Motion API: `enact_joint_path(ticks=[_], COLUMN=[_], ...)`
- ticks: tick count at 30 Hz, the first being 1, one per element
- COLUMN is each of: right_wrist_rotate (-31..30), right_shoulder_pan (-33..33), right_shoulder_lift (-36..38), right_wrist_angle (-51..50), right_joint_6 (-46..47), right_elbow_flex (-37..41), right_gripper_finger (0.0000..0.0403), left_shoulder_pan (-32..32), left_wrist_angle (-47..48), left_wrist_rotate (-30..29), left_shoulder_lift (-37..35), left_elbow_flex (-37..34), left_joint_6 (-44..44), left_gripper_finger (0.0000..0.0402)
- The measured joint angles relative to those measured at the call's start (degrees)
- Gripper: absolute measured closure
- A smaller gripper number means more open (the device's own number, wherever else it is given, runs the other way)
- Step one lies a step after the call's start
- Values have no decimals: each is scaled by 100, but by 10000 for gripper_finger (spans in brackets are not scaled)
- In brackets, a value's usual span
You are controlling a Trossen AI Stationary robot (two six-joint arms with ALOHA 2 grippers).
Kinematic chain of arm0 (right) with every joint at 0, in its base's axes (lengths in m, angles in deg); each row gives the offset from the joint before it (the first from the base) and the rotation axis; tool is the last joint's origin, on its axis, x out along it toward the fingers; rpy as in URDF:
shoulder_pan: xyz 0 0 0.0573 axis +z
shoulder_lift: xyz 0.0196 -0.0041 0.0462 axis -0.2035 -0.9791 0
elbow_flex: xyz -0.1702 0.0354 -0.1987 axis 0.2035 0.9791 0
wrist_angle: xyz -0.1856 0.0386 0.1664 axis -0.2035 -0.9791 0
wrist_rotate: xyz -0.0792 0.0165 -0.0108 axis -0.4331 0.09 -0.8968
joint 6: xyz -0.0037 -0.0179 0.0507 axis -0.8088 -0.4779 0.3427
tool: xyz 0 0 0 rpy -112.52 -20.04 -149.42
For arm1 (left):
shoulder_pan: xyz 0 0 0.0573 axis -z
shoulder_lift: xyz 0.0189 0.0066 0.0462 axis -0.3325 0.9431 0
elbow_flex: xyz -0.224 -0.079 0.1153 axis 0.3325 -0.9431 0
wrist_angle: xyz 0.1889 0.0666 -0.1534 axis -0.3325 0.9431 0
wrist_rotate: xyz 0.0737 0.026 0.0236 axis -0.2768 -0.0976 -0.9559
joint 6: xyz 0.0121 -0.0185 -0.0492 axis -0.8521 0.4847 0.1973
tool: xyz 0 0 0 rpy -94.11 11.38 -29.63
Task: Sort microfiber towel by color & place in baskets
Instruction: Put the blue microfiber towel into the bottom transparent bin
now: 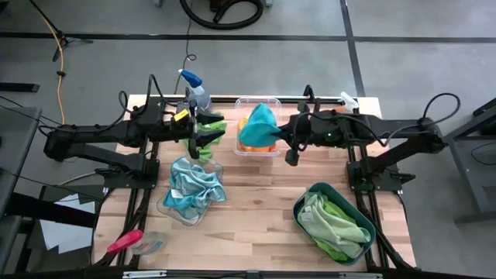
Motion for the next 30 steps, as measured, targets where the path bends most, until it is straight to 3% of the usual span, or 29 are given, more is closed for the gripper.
enact_joint_path(ticks=[24, 30], right_wrist_rotate=[-14, -415], right_shoulder_pan=[0, 0], right_shoulder_lift=[-58, -67], right_wrist_angle=[-57, 43], right_joint_6=[16, 103], right_elbow_flex=[-86, -86], right_gripper_finger=[396, 396], left_shoulder_pan=[213, 238], left_wrist_angle=[-208, -239], left_wrist_rotate=[125, -10], left_shoulder_lift=[332, 526], left_elbow_flex=[-9, -9], left_joint_6=[149, -72], left_gripper_finger=[167, 167])
